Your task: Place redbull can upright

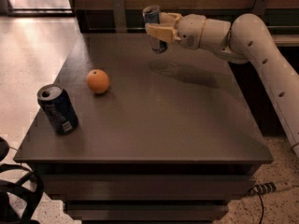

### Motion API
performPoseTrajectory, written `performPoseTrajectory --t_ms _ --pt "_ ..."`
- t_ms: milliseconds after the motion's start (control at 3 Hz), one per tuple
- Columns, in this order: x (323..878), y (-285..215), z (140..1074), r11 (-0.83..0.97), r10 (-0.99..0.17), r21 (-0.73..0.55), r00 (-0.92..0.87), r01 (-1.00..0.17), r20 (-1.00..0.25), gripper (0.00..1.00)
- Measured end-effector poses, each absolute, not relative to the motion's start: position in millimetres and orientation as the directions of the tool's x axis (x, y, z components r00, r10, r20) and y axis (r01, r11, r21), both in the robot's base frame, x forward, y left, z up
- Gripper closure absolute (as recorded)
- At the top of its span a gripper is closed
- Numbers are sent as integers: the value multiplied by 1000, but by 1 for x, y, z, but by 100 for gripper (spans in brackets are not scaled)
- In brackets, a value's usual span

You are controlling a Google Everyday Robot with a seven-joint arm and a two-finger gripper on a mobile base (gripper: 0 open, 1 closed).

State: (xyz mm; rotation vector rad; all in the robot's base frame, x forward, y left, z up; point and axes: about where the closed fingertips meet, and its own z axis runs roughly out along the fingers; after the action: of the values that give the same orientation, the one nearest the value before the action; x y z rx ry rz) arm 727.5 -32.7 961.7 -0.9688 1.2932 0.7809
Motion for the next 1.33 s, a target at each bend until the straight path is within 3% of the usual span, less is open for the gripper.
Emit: performPoseTrajectory --t_ms 667,1333 --pt "723 -44 928 455 -67 -42 13 -889 -998 100" --pt "737 -39 920 437 15 -46 58 -898 -998 100"
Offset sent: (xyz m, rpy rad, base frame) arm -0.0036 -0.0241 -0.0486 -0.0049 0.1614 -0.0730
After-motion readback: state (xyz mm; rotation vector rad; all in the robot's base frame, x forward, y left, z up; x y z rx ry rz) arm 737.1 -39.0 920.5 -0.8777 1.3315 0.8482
